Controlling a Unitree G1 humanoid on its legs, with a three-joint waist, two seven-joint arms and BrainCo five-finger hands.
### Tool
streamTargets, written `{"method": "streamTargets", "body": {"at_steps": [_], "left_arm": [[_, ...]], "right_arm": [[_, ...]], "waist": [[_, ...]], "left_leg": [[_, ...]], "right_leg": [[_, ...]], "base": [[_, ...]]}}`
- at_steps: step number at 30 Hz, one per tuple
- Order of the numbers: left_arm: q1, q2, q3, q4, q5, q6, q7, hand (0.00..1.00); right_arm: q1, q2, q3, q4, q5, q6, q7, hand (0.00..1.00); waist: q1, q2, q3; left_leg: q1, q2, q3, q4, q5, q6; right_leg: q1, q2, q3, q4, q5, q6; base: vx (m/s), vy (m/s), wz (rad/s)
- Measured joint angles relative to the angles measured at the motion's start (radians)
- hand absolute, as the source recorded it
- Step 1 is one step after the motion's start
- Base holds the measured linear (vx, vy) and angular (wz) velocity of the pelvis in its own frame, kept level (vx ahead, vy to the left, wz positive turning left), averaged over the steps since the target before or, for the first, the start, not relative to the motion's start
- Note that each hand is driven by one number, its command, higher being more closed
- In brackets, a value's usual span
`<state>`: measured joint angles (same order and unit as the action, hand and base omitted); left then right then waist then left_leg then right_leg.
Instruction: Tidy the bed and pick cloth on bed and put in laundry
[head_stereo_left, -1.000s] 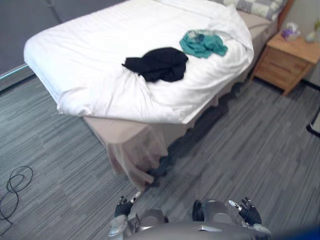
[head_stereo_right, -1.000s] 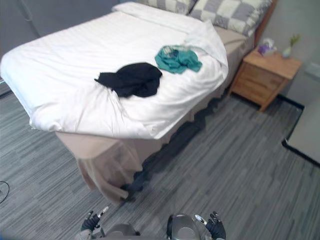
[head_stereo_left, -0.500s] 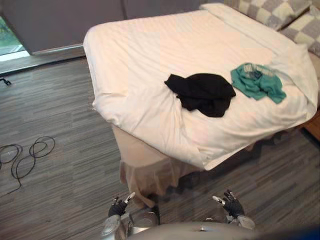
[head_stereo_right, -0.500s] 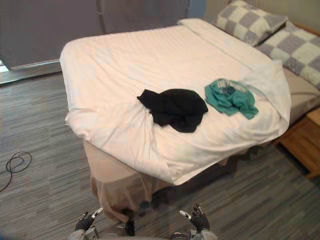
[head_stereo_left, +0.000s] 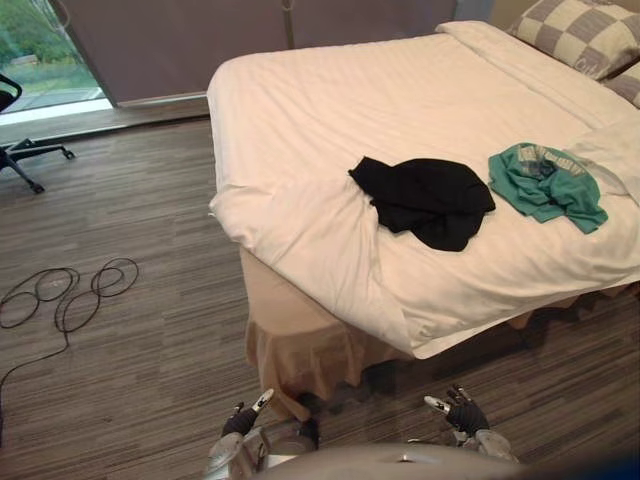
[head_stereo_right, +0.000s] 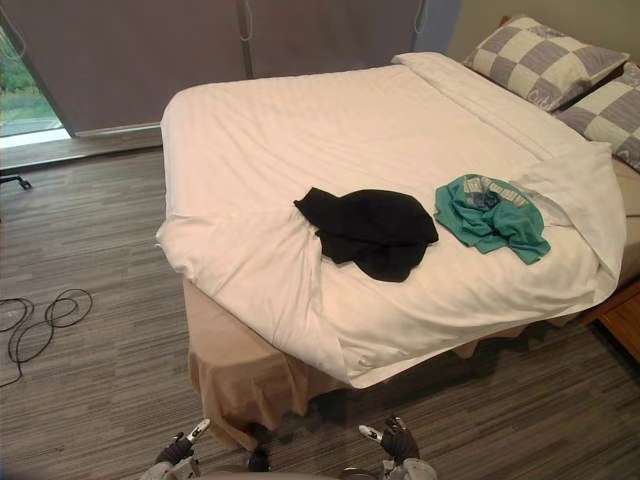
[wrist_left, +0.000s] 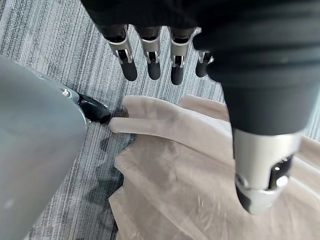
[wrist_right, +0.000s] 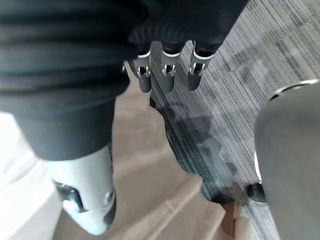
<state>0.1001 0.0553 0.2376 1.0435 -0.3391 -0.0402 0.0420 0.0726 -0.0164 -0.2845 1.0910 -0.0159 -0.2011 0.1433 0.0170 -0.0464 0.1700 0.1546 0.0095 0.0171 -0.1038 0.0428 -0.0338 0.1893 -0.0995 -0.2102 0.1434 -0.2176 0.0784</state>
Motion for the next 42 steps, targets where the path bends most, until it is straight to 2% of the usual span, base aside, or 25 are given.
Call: {"method": "streamTargets", "body": {"at_steps": [5, 7, 8, 9, 10, 11, 14, 17, 21, 22, 23, 25, 27, 28, 30, 31, 33, 34, 35, 36, 37, 39, 40, 41, 42], "left_arm": [[-0.002, 0.002, 0.012, -0.001, -0.075, 0.028, 0.000, 0.00], [-0.006, 0.009, 0.059, 0.000, -0.128, 0.050, 0.001, 0.00], [-0.004, 0.006, 0.063, 0.001, -0.167, 0.057, 0.003, 0.00], [0.005, -0.001, 0.080, 0.001, -0.207, 0.065, 0.012, 0.00], [0.012, -0.003, 0.080, 0.002, -0.233, 0.074, 0.023, 0.00], [0.021, 0.001, 0.081, 0.003, -0.278, 0.088, 0.047, 0.00], [0.041, 0.017, 0.083, 0.011, -0.387, 0.120, 0.114, 0.00], [0.039, 0.015, 0.124, 0.043, -0.465, 0.124, 0.181, 0.00], [0.047, 0.013, 0.196, 0.044, -0.516, 0.093, 0.270, 0.00], [0.048, 0.012, 0.224, 0.044, -0.518, 0.067, 0.291, 0.00], [0.045, 0.014, 0.262, 0.041, -0.538, 0.038, 0.304, 0.00], [0.039, 0.017, 0.334, 0.038, -0.542, -0.008, 0.340, 0.00], [0.033, 0.045, 0.402, 0.013, -0.531, -0.028, 0.386, 0.00], [0.027, 0.076, 0.447, -0.041, -0.463, -0.034, 0.449, 0.00], [-0.016, 0.182, 0.557, -0.121, -0.340, -0.029, 0.556, 0.00], [-0.032, 0.225, 0.590, -0.131, -0.305, -0.030, 0.580, 0.00], [-0.093, 0.389, 0.726, -0.167, -0.231, -0.031, 0.598, 0.00], [-0.123, 0.457, 0.768, -0.172, -0.182, -0.037, 0.579, 0.00], [-0.165, 0.546, 0.794, -0.177, -0.128, -0.047, 0.547, 0.00], [-0.211, 0.623, 0.795, -0.178, -0.058, -0.076, 0.503, 0.00], [-0.237, 0.658, 0.792, -0.179, -0.029, -0.093, 0.472, 0.00], [-0.334, 0.763, 0.727, -0.184, 0.045, -0.168, 0.332, 0.00], [-0.354, 0.780, 0.696, -0.187, 0.067, -0.190, 0.303, 0.00], [-0.391, 0.810, 0.620, -0.194, 0.116, -0.234, 0.257, 0.00], [-0.407, 0.823, 0.585, -0.196, 0.136, -0.255, 0.240, 0.00]], "right_arm": [[0.001, 0.001, -0.001, 0.001, -0.013, 0.011, 0.012, 0.00], [0.003, 0.005, -0.007, -0.015, -0.031, 0.020, 0.009, 0.00], [0.005, -0.008, -0.017, -0.009, -0.033, 0.029, 0.008, 0.00], [0.007, -0.025, -0.022, -0.001, -0.032, 0.041, 0.006, 0.00], [0.008, -0.026, -0.022, 0.000, -0.031, 0.045, 0.004, 0.00], [0.008, -0.024, -0.022, 0.000, -0.029, 0.050, 0.001, 0.00], [0.009, -0.022, -0.028, 0.005, -0.026, 0.056, 0.001, 0.00], [0.016, -0.022, -0.051, 0.016, -0.015, 0.059, 0.000, 0.00], [0.020, -0.024, -0.077, 0.029, 0.007, 0.069, 0.002, 0.00], [0.020, -0.025, -0.090, 0.029, 0.007, 0.071, 0.004, 0.00], [0.021, -0.025, -0.098, 0.029, 0.007, 0.075, 0.004, 0.00], [0.022, -0.032, -0.102, 0.021, 0.007, 0.075, 0.009, 0.00], [0.053, -0.035, -0.117, 0.008, 0.005, 0.076, 0.012, 0.00], [0.075, -0.035, -0.127, 0.003, 0.003, 0.078, 0.013, 0.00], [0.095, -0.032, -0.137, 0.000, 0.003, 0.079, 0.016, 0.00], [0.098, -0.031, -0.137, -0.004, 0.003, 0.079, 0.019, 0.00], [0.115, -0.030, -0.141, -0.012, 0.004, 0.076, 0.024, 0.00], [0.118, -0.030, -0.141, -0.015, 0.006, 0.075, 0.024, 0.00], [0.121, -0.026, -0.139, -0.019, 0.012, 0.074, 0.024, 0.00], [0.126, -0.023, -0.142, -0.029, 0.016, 0.073, 0.024, 0.00], [0.129, -0.023, -0.142, -0.036, 0.023, 0.073, 0.024, 0.00], [0.134, -0.017, -0.144, -0.058, 0.045, 0.062, 0.024, 0.00], [0.136, -0.019, -0.147, -0.062, 0.047, 0.061, 0.025, 0.00], [0.138, -0.021, -0.160, -0.064, 0.053, 0.055, 0.024, 0.00], [0.138, -0.021, -0.160, -0.065, 0.054, 0.054, 0.024, 0.00]], "waist": [[-0.004, -0.007, 0.002], [-0.024, -0.024, 0.002], [-0.031, -0.019, 0.005], [-0.023, -0.004, 0.003], [-0.023, -0.005, 0.002], [-0.022, -0.011, 0.004], [-0.024, -0.013, 0.007], [-0.028, -0.009, 0.011], [-0.027, 0.009, 0.022], [-0.027, 0.008, 0.021], [-0.025, 0.015, 0.025], [-0.027, 0.021, 0.022], [-0.028, 0.037, 0.018], [-0.026, 0.050, 0.007], [-0.016, 0.049, 0.006], [-0.010, 0.049, 0.006], [-0.001, 0.044, -0.004], [0.000, 0.039, -0.013], [0.000, 0.049, -0.021], [0.000, 0.050, -0.032], [0.000, 0.052, -0.033], [-0.005, 0.064, -0.049], [-0.007, 0.074, -0.052], [-0.012, 0.093, -0.053], [-0.012, 0.097, -0.060]], "left_leg": [[-0.005, -0.017, 0.037, 0.001, -0.021, 0.017], [-0.061, 0.009, 0.205, 0.122, -0.074, 0.027], [-0.115, 0.022, 0.229, 0.230, -0.111, 0.035], [-0.134, 0.016, 0.232, 0.275, -0.129, 0.045], [-0.133, 0.006, 0.220, 0.271, -0.131, 0.047], [-0.114, -0.015, 0.207, 0.225, -0.120, 0.055], [-0.013, -0.057, 0.179, 0.027, -0.020, 0.063], [0.004, -0.062, 0.137, -0.002, -0.001, 0.062], [0.003, -0.060, 0.131, -0.004, 0.011, 0.054], [0.003, -0.059, 0.132, -0.004, 0.006, 0.048], [-0.001, -0.059, 0.138, -0.004, 0.002, 0.043], [-0.005, -0.053, 0.154, -0.004, 0.002, 0.044], [-0.018, -0.041, 0.194, -0.004, 0.001, 0.044], [-0.020, -0.036, 0.213, -0.003, 0.001, 0.044], [-0.032, -0.029, 0.249, -0.003, -0.003, 0.039], [-0.034, -0.029, 0.255, -0.003, -0.008, 0.037], [-0.033, -0.026, 0.275, -0.003, -0.024, 0.032], [-0.033, -0.023, 0.275, -0.002, -0.021, 0.030], [-0.033, -0.015, 0.276, -0.001, -0.024, 0.027], [-0.028, -0.008, 0.276, 0.003, -0.027, 0.025], [-0.025, -0.005, 0.278, 0.004, -0.028, 0.025], [-0.012, 0.035, 0.291, 0.004, -0.028, 0.025], [-0.008, 0.049, 0.293, 0.005, -0.027, 0.025], [0.003, 0.088, 0.289, 0.005, -0.027, 0.025], [0.005, 0.103, 0.291, 0.005, -0.027, 0.025]], "right_leg": [[0.031, -0.027, -0.029, -0.041, 0.001, -0.005], [0.030, -0.062, -0.090, -0.038, 0.001, -0.001], [0.034, -0.077, -0.119, -0.025, 0.002, 0.009], [0.037, -0.083, -0.121, -0.009, 0.001, 0.020], [0.035, -0.089, -0.123, -0.003, -0.001, 0.023], [0.037, -0.102, -0.124, 0.004, -0.002, 0.024], [0.046, -0.118, -0.124, 0.023, 0.001, 0.028], [0.066, -0.115, -0.124, 0.026, 0.013, 0.044], [0.084, -0.102, -0.123, 0.004, 0.013, 0.043], [0.095, -0.096, -0.122, -0.019, 0.010, 0.038], [0.101, -0.094, -0.122, -0.044, -0.014, 0.012], [0.097, -0.090, -0.123, -0.057, -0.028, 0.009], [0.095, -0.086, -0.123, -0.074, -0.035, 0.016], [0.096, -0.083, -0.122, -0.084, -0.038, 0.014], [0.088, -0.078, -0.109, -0.100, -0.039, 0.014], [0.084, -0.077, -0.105, -0.101, -0.039, 0.013], [0.075, -0.080, -0.088, -0.094, -0.012, 0.009], [0.076, -0.078, -0.076, -0.083, 0.005, 0.024], [0.067, -0.073, -0.074, -0.064, 0.021, 0.031], [0.061, -0.064, -0.071, -0.047, 0.033, 0.026], [0.060, -0.059, -0.068, -0.038, 0.041, 0.022], [0.034, -0.028, -0.036, 0.036, 0.073, -0.007], [0.012, -0.019, -0.020, 0.077, 0.080, -0.017], [-0.022, 0.006, 0.007, 0.112, 0.018, -0.032], [-0.029, 0.023, 0.014, 0.070, -0.013, -0.033]], "base": [[0.00, 0.060, 0.04], [0.06, 0.081, 0.63], [0.09, 0.131, 0.72], [0.09, 0.148, 0.47], [0.09, 0.155, 0.34], [0.08, 0.129, 0.32], [0.07, 0.086, 0.26], [0.02, 0.033, 0.34], [-0.06, -0.018, 0.11], [-0.11, -0.050, -0.07], [-0.11, -0.052, -0.12], [-0.09, -0.040, -0.11], [-0.03, -0.031, 0.04], [0.04, -0.029, 0.13], [0.09, -0.028, 0.02], [0.11, -0.016, -0.20], [0.17, -0.045, -0.23], [0.21, -0.032, -0.05], [0.22, 0.012, 0.07], [0.18, 0.013, 0.11], [0.17, 0.024, 0.16], [0.14, 0.013, 0.16], [0.14, -0.054, 0.05], [0.11, -0.068, -0.02], [0.10, -0.072, -0.12]]}}
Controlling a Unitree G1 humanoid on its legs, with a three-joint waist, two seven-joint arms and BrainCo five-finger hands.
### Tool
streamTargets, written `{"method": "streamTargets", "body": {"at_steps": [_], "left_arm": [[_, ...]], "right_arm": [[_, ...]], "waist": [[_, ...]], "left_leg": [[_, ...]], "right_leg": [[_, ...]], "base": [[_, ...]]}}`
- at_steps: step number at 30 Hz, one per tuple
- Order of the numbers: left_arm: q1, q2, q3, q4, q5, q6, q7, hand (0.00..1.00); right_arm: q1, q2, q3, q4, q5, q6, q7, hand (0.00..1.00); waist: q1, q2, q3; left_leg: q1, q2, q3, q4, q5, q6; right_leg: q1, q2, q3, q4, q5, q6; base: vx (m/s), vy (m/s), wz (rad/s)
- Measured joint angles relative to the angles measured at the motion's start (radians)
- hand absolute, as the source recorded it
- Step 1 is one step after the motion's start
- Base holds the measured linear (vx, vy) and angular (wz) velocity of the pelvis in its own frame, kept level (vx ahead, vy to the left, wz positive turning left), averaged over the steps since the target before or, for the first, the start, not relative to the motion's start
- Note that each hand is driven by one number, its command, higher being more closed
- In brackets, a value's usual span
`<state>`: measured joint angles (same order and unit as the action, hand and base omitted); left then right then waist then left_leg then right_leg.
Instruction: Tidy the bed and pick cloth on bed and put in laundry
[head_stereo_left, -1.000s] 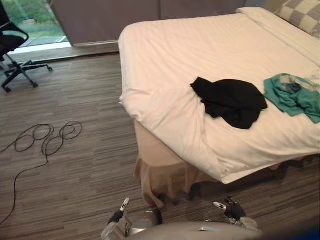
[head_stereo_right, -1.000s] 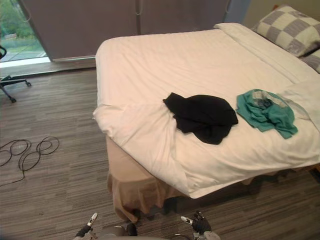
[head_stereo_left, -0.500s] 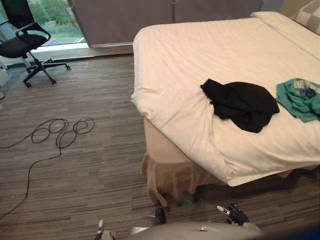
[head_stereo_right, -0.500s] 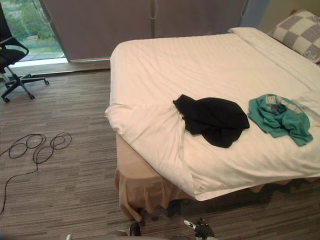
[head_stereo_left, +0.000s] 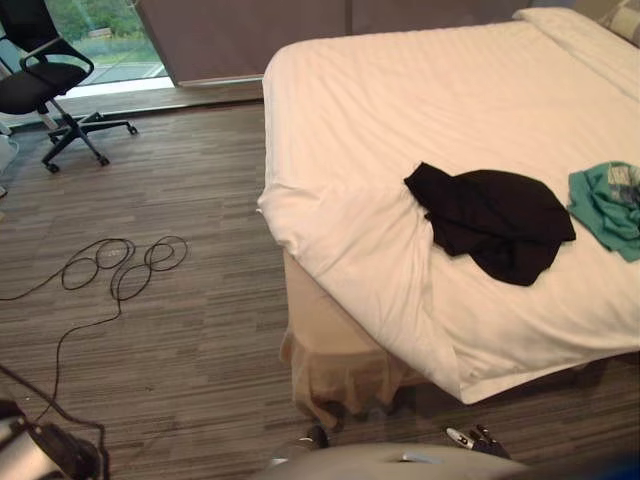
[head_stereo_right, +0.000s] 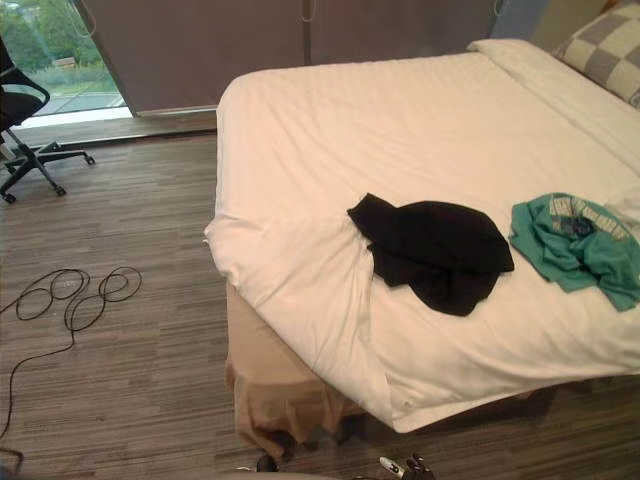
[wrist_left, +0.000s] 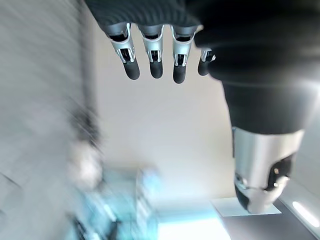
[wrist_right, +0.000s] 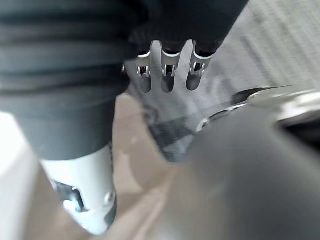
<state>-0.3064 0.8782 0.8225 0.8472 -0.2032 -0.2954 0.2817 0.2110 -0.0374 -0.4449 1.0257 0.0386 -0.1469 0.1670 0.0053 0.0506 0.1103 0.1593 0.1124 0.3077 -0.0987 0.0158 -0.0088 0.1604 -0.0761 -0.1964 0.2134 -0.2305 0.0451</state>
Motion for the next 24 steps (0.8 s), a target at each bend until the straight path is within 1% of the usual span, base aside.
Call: {"method": "streamTargets", "body": {"at_steps": [1, 2, 3, 4, 5, 6, 7, 8, 9, 10, 11, 12, 14, 15, 16, 19, 20, 23, 24], "left_arm": [[-0.031, 0.028, -0.061, -0.001, 0.040, -0.045, -0.043, 0.00], [-0.051, 0.042, -0.127, -0.010, 0.072, -0.076, -0.073, 0.00], [-0.058, 0.040, -0.196, -0.041, 0.097, -0.104, -0.095, 0.00], [-0.048, 0.006, -0.293, -0.103, 0.143, -0.152, -0.112, 0.00], [-0.041, -0.009, -0.389, -0.188, 0.195, -0.176, -0.122, 0.00], [-0.039, -0.012, -0.427, -0.238, 0.219, -0.180, -0.122, 0.00], [-0.039, -0.028, -0.483, -0.339, 0.284, -0.181, -0.120, 0.00], [-0.040, -0.060, -0.520, -0.426, 0.339, -0.182, -0.112, 0.00], [-0.042, -0.102, -0.562, -0.489, 0.384, -0.173, -0.104, 0.00], [-0.043, -0.123, -0.589, -0.513, 0.405, -0.164, -0.104, 0.00], [-0.045, -0.157, -0.638, -0.543, 0.441, -0.148, -0.109, 0.00], [-0.046, -0.172, -0.660, -0.554, 0.462, -0.138, -0.112, 0.00], [-0.047, -0.204, -0.738, -0.560, 0.492, -0.103, -0.134, 0.00], [-0.047, -0.206, -0.755, -0.560, 0.495, -0.096, -0.143, 0.00], [-0.047, -0.206, -0.783, -0.560, 0.501, -0.077, -0.162, 0.00], [-0.046, -0.208, -0.817, -0.559, 0.497, -0.036, -0.206, 0.00], [-0.041, -0.211, -0.828, -0.558, 0.497, -0.021, -0.233, 0.00], [-0.036, -0.241, -0.871, -0.549, 0.498, -0.008, -0.267, 0.00], [-0.028, -0.246, -0.901, -0.547, 0.498, 0.002, -0.280, 0.00]], "right_arm": [[0.001, 0.003, 0.006, -0.010, 0.018, -0.004, 0.001, 0.00], [0.007, 0.006, 0.002, -0.010, 0.030, -0.014, 0.000, 0.00], [0.019, 0.003, -0.003, -0.009, 0.036, -0.022, -0.001, 0.00], [0.033, -0.011, -0.015, 0.006, 0.039, -0.020, -0.006, 0.00], [0.050, -0.016, -0.015, 0.014, 0.051, -0.018, -0.008, 0.00], [0.057, -0.015, -0.015, 0.014, 0.058, -0.018, -0.009, 0.00], [0.061, -0.015, -0.015, 0.014, 0.061, -0.013, -0.011, 0.00], [0.061, -0.014, -0.015, 0.013, 0.067, -0.010, -0.011, 0.00], [0.061, -0.015, -0.015, 0.011, 0.067, -0.010, -0.011, 0.00], [0.061, -0.017, -0.016, 0.011, 0.067, -0.010, -0.011, 0.00], [0.061, -0.019, -0.018, 0.011, 0.067, -0.009, -0.011, 0.00], [0.061, -0.019, -0.019, 0.011, 0.067, -0.009, -0.011, 0.00], [0.070, -0.016, -0.019, 0.010, 0.067, -0.002, -0.011, 0.00], [0.074, -0.015, -0.019, 0.010, 0.066, 0.001, -0.010, 0.00], [0.084, -0.009, -0.020, 0.010, 0.065, 0.002, -0.009, 0.00], [0.102, -0.001, -0.019, 0.010, 0.058, 0.002, 0.003, 0.00], [0.103, -0.002, -0.020, 0.010, 0.055, 0.003, 0.007, 0.00], [0.101, -0.004, -0.019, 0.009, 0.055, 0.003, 0.016, 0.00], [0.102, -0.004, -0.019, 0.001, 0.055, 0.003, 0.021, 0.00]], "waist": [[0.007, -0.002, -0.003], [0.008, -0.021, -0.008], [0.005, -0.033, -0.012], [-0.001, -0.020, -0.025], [0.005, -0.005, -0.024], [0.007, 0.002, -0.025], [0.003, 0.012, -0.024], [-0.004, 0.017, -0.026], [-0.015, 0.022, -0.029], [-0.023, 0.025, -0.031], [-0.040, 0.025, -0.031], [-0.046, 0.023, -0.030], [-0.058, 0.013, -0.029], [-0.061, 0.010, -0.029], [-0.065, 0.004, -0.028], [-0.060, -0.008, -0.028], [-0.058, -0.009, -0.028], [-0.064, -0.007, -0.027], [-0.069, -0.005, -0.025]], "left_leg": [[0.006, 0.012, 0.012, 0.000, 0.004, -0.007], [0.008, 0.004, 0.019, 0.000, 0.000, -0.017], [0.011, -0.010, 0.017, 0.000, -0.016, -0.047], [0.023, -0.001, 0.014, 0.000, -0.029, -0.065], [0.032, 0.008, 0.022, 0.000, -0.027, -0.066], [0.032, 0.013, 0.026, 0.000, -0.029, -0.068], [0.031, 0.022, 0.030, -0.001, -0.030, -0.070], [0.033, 0.028, 0.042, -0.001, -0.032, -0.072], [0.035, 0.029, 0.045, -0.001, -0.032, -0.072], [0.036, 0.029, 0.046, -0.001, -0.032, -0.072], [0.040, 0.028, 0.053, -0.001, -0.033, -0.074], [0.043, 0.028, 0.061, -0.001, -0.034, -0.076], [0.051, 0.025, 0.074, -0.001, -0.041, -0.085], [0.051, 0.024, 0.074, -0.001, -0.043, -0.086], [0.054, 0.022, 0.074, -0.001, -0.046, -0.087], [0.049, 0.016, 0.086, 0.000, -0.048, -0.085], [0.049, 0.011, 0.092, 0.000, -0.049, -0.083], [0.049, 0.000, 0.091, -0.001, -0.050, -0.080], [0.050, -0.004, 0.091, -0.001, -0.049, -0.078]], "right_leg": [[-0.010, 0.024, 0.005, -0.123, 0.022, -0.005], [-0.018, 0.019, 0.013, -0.212, 0.102, -0.012], [-0.045, 0.004, 0.020, -0.209, 0.184, 0.010], [-0.033, 0.010, 0.020, -0.200, 0.166, 0.011], [-0.033, 0.021, 0.028, -0.198, 0.162, 0.004], [-0.034, 0.026, 0.031, -0.198, 0.159, 0.000], [-0.038, 0.035, 0.034, -0.198, 0.158, -0.003], [-0.043, 0.041, 0.043, -0.197, 0.158, -0.010], [-0.043, 0.043, 0.047, -0.197, 0.158, -0.012], [-0.043, 0.043, 0.047, -0.197, 0.158, -0.013], [-0.044, 0.043, 0.054, -0.196, 0.158, -0.013], [-0.044, 0.042, 0.059, -0.195, 0.158, -0.013], [-0.047, 0.041, 0.082, -0.193, 0.161, -0.013], [-0.048, 0.040, 0.083, -0.192, 0.161, -0.013], [-0.053, 0.039, 0.085, -0.188, 0.162, -0.011], [-0.069, 0.035, 0.098, -0.179, 0.168, -0.005], [-0.071, 0.034, 0.100, -0.180, 0.171, 0.000], [-0.071, 0.023, 0.100, -0.180, 0.176, 0.008], [-0.071, 0.020, 0.101, -0.180, 0.178, 0.011]], "base": [[0.06, -0.078, -0.17], [0.08, -0.133, -0.12], [0.12, -0.145, 0.08], [0.13, -0.148, -0.03], [0.11, -0.099, -0.09], [0.05, -0.121, -0.24], [0.04, -0.096, -0.19], [0.03, -0.094, -0.24], [0.02, -0.054, -0.22], [0.01, -0.022, -0.16], [0.00, 0.007, -0.13], [-0.01, 0.031, -0.29], [-0.02, 0.044, -0.29], [-0.03, 0.049, -0.10], [-0.04, 0.047, -0.03], [-0.05, 0.052, -0.10], [-0.05, 0.056, -0.09], [-0.05, 0.047, -0.01], [-0.05, 0.040, -0.02]]}}
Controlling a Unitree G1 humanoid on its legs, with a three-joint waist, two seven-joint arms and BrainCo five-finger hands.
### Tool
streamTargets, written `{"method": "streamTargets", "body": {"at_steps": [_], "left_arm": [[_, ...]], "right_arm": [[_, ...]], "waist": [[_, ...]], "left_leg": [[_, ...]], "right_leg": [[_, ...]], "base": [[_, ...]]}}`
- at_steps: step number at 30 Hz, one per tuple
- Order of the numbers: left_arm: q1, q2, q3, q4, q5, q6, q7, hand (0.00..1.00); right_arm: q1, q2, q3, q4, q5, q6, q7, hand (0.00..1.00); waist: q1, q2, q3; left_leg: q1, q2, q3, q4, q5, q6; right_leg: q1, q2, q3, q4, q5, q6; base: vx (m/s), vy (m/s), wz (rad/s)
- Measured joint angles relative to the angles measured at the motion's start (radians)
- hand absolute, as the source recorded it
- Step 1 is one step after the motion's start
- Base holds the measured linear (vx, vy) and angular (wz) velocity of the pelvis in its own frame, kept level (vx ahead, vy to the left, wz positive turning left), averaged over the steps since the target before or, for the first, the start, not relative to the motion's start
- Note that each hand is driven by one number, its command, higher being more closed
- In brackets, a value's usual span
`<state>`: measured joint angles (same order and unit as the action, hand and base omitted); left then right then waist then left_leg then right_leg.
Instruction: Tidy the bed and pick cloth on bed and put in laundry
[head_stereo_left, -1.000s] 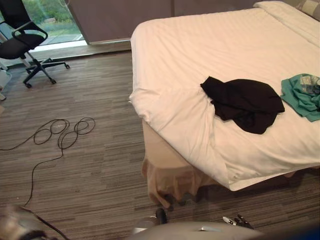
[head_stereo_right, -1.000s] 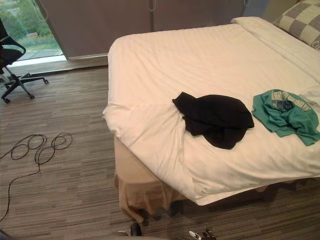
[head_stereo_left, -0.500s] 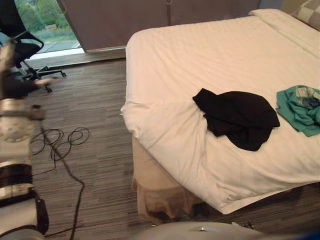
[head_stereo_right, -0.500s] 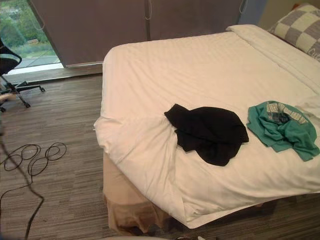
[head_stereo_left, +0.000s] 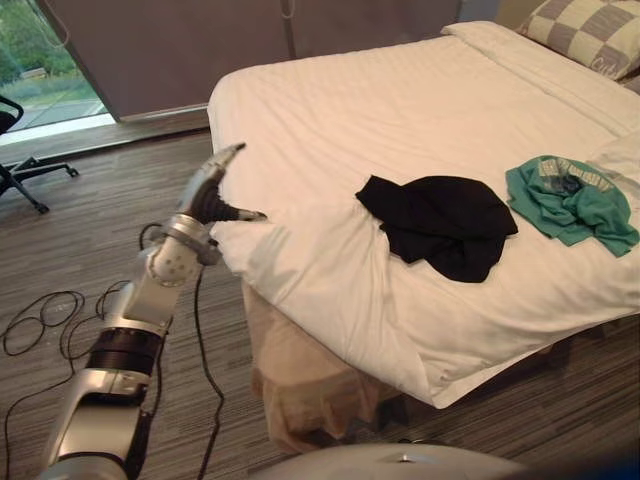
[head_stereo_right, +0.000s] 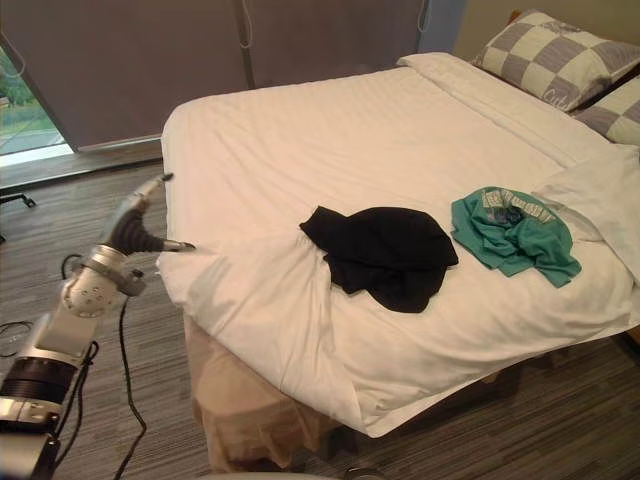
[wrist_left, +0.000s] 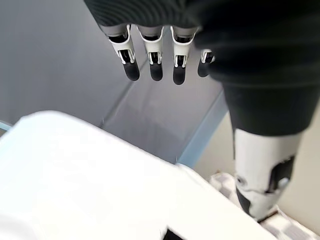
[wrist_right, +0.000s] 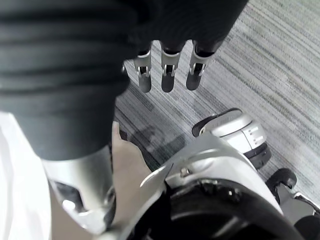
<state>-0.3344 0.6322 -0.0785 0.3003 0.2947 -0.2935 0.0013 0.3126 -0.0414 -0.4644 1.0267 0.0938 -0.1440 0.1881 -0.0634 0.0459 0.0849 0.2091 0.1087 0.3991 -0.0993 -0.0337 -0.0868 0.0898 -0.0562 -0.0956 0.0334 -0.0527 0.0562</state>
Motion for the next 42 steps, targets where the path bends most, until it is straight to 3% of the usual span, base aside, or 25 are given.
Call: {"method": "streamTargets", "body": {"at_steps": [9, 14, 19, 23, 24, 27, 31, 32, 37, 42], "left_arm": [[0.000, -0.044, -0.126, 0.126, 0.102, 0.053, 0.016, 0.00], [-0.031, -0.049, -0.153, 0.197, 0.288, 0.114, 0.137, 0.00], [-0.088, -0.061, -0.153, 0.234, 0.327, 0.180, 0.220, 0.00], [-0.194, -0.085, -0.152, 0.283, 0.327, 0.226, 0.290, 0.00], [-0.262, -0.102, -0.152, 0.303, 0.327, 0.248, 0.337, 0.00], [-0.348, -0.127, -0.153, 0.313, 0.326, 0.267, 0.383, 0.00], [-0.435, -0.181, -0.153, 0.312, 0.323, 0.270, 0.414, 0.00], [-0.458, -0.193, -0.153, 0.312, 0.321, 0.271, 0.423, 1.00], [-0.558, -0.248, -0.162, 0.310, 0.316, 0.288, 0.408, 1.00], [-0.583, -0.269, -0.207, 0.302, 0.317, 0.354, 0.300, 1.00]], "right_arm": [[0.000, -0.010, 0.001, -0.010, 0.000, 0.021, 0.015, 0.00], [0.001, -0.011, 0.001, -0.012, 0.001, 0.029, 0.036, 0.00], [0.000, -0.017, 0.006, -0.057, 0.007, 0.030, 0.055, 0.00], [-0.038, -0.021, 0.006, -0.087, 0.021, 0.029, 0.075, 0.00], [-0.074, -0.019, 0.009, -0.104, 0.037, 0.026, 0.088, 0.00], [-0.116, -0.019, 0.016, -0.144, 0.061, 0.024, 0.093, 0.00], [-0.130, -0.021, 0.034, -0.209, 0.066, 0.013, 0.105, 0.00], [-0.144, -0.025, 0.051, -0.222, 0.087, 0.010, 0.110, 0.00], [-0.216, -0.061, 0.093, -0.297, 0.102, -0.006, 0.114, 0.00], [-0.244, -0.088, 0.136, -0.320, 0.109, -0.016, 0.112, 0.00]], "waist": [[-0.036, 0.006, 0.005], [-0.059, 0.011, 0.025], [-0.057, 0.018, 0.057], [-0.054, 0.006, 0.107], [-0.055, -0.010, 0.148], [-0.054, -0.032, 0.195], [-0.054, -0.038, 0.243], [-0.050, -0.044, 0.249], [-0.053, -0.045, 0.298], [-0.054, -0.045, 0.319]], "left_leg": [[0.001, -0.006, 0.016, -0.001, 0.002, 0.004], [-0.001, -0.005, 0.035, -0.001, -0.001, 0.002], [-0.034, -0.005, 0.069, 0.000, -0.001, 0.002], [-0.119, -0.011, 0.087, 0.001, 0.012, 0.020], [-0.175, -0.015, 0.091, 0.036, 0.005, 0.030], [-0.260, -0.014, 0.106, 0.100, -0.013, 0.038], [-0.322, -0.005, 0.176, 0.153, -0.020, 0.038], [-0.346, -0.001, 0.195, 0.175, -0.023, 0.037], [-0.404, 0.014, 0.248, 0.246, -0.047, 0.049], [-0.426, 0.015, 0.249, 0.255, -0.051, 0.053]], "right_leg": [[-0.013, -0.002, 0.025, -0.010, 0.013, 0.013], [-0.018, 0.000, 0.038, -0.020, 0.019, 0.014], [-0.073, -0.004, 0.058, 0.012, 0.018, 0.014], [-0.184, -0.015, 0.081, 0.068, 0.017, 0.014], [-0.241, -0.027, 0.090, 0.095, 0.017, 0.016], [-0.318, -0.039, 0.111, 0.123, 0.021, 0.022], [-0.369, -0.048, 0.120, 0.133, 0.026, 0.026], [-0.395, -0.048, 0.135, 0.145, 0.026, 0.025], [-0.445, -0.051, 0.167, 0.153, 0.043, 0.022], [-0.467, -0.053, 0.168, 0.157, 0.048, 0.022]], "base": [[-0.03, 0.004, -0.08], [0.03, -0.012, -0.10], [0.00, 0.017, -0.12], [-0.08, 0.002, -0.07], [-0.12, 0.033, -0.03], [-0.08, 0.030, -0.03], [0.00, 0.004, -0.01], [0.01, -0.004, -0.16], [0.00, 0.017, -0.16], [-0.01, 0.008, -0.01]]}}
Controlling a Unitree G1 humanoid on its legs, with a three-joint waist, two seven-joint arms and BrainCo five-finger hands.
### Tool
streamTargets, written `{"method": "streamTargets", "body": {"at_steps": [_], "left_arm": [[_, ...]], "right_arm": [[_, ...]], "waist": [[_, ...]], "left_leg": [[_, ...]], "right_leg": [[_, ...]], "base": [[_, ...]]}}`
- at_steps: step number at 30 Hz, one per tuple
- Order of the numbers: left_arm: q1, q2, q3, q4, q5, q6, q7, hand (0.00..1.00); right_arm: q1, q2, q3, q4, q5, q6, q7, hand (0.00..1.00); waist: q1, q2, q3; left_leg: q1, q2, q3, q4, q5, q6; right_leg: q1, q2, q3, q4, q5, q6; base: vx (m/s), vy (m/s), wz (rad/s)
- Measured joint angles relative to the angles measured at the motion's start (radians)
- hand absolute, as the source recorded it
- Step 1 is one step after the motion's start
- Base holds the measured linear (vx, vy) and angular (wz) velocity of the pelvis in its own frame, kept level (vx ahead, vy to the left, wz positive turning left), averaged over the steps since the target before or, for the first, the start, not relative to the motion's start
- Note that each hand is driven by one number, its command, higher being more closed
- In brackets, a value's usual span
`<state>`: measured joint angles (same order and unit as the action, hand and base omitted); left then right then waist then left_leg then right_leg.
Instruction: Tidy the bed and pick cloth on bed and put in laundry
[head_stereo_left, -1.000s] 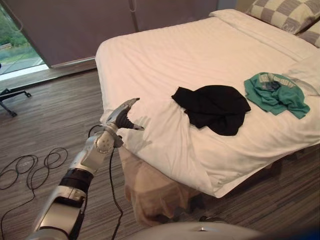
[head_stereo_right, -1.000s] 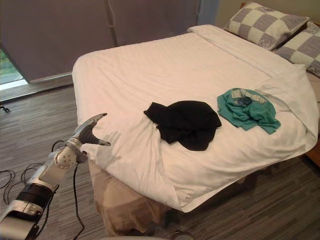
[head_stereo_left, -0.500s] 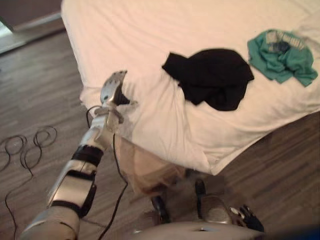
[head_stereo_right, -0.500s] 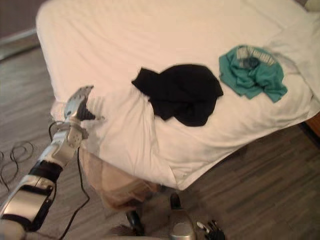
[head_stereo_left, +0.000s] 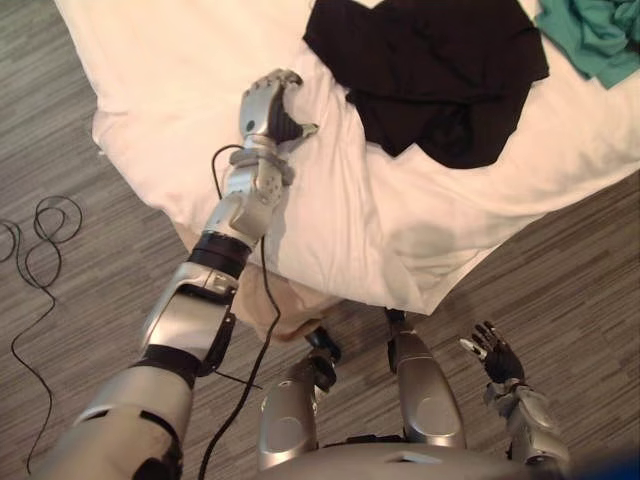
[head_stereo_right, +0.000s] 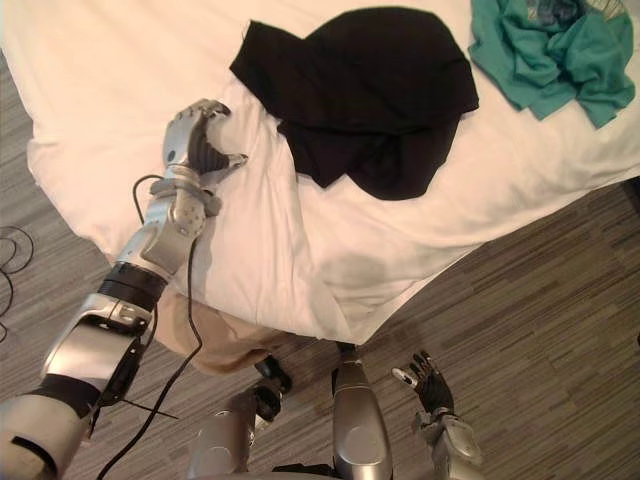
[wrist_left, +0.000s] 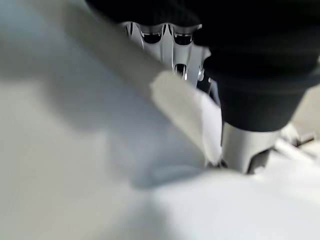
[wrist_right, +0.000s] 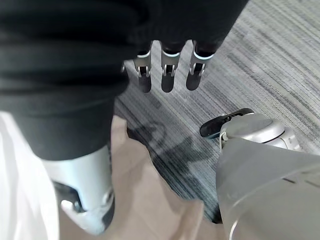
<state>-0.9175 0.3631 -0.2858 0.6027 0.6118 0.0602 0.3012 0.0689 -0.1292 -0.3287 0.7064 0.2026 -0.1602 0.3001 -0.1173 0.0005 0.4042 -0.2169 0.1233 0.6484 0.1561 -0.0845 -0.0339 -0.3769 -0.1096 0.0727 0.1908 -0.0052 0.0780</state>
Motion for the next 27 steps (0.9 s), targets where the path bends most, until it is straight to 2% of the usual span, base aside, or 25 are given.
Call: {"method": "streamTargets", "body": {"at_steps": [6, 11, 15, 18, 22, 24, 27], "left_arm": [[0.011, 0.004, -0.042, -0.015, -0.004, 0.110, -0.152, 1.00], [0.061, 0.004, -0.058, 0.007, -0.018, 0.124, -0.217, 1.00], [0.139, 0.006, -0.041, 0.009, -0.075, 0.077, -0.217, 1.00], [0.245, 0.020, -0.010, 0.000, -0.120, 0.030, -0.224, 1.00], [0.414, 0.086, 0.021, -0.130, -0.204, -0.015, -0.280, 1.00], [0.503, 0.087, 0.050, -0.201, -0.231, -0.032, -0.306, 1.00], [0.670, 0.087, 0.082, -0.318, -0.290, -0.077, -0.347, 1.00]], "right_arm": [[-0.043, -0.033, 0.011, -0.006, -0.001, 0.003, -0.001, 0.00], [-0.038, -0.058, 0.008, -0.001, -0.012, 0.022, 0.002, 0.00], [-0.028, -0.059, -0.025, 0.035, -0.031, 0.036, 0.002, 0.00], [-0.022, -0.057, -0.038, 0.066, -0.032, 0.048, 0.000, 0.00], [0.003, -0.046, -0.058, 0.114, -0.033, 0.072, -0.033, 0.00], [0.030, -0.026, -0.052, 0.131, -0.033, 0.094, -0.066, 0.00], [0.053, 0.007, -0.044, 0.164, -0.033, 0.139, -0.113, 0.00]], "waist": [[0.012, 0.002, -0.001], [0.015, 0.020, -0.013], [0.028, 0.040, -0.042], [0.028, 0.057, -0.088], [0.030, 0.080, -0.139], [0.048, 0.088, -0.181], [0.078, 0.083, -0.230]], "left_leg": [[0.031, -0.013, -0.001, -0.015, 0.001, 0.001], [0.065, -0.037, -0.031, -0.060, 0.011, 0.013], [0.092, -0.055, -0.060, -0.108, 0.036, 0.020], [0.126, -0.058, -0.092, -0.126, 0.045, 0.015], [0.196, -0.063, -0.170, -0.170, 0.064, 0.006], [0.211, -0.067, -0.206, -0.193, 0.075, 0.004], [0.244, -0.077, -0.262, -0.214, 0.083, 0.007]], "right_leg": [[0.025, -0.010, -0.006, 0.004, -0.001, 0.002], [0.063, -0.030, -0.048, 0.003, -0.017, 0.023], [0.092, -0.041, -0.080, 0.000, -0.023, 0.026], [0.141, -0.043, -0.118, -0.012, -0.027, 0.021], [0.252, -0.038, -0.184, -0.064, -0.028, 0.020], [0.287, -0.032, -0.216, -0.089, -0.029, 0.020], [0.356, -0.031, -0.261, -0.128, -0.029, 0.019]], "base": [[-0.01, 0.005, 0.01], [-0.03, 0.021, 0.21], [0.00, 0.010, 0.28], [0.05, -0.014, 0.25], [0.05, -0.032, 0.38], [0.05, -0.048, 0.46], [0.03, -0.002, 0.46]]}}
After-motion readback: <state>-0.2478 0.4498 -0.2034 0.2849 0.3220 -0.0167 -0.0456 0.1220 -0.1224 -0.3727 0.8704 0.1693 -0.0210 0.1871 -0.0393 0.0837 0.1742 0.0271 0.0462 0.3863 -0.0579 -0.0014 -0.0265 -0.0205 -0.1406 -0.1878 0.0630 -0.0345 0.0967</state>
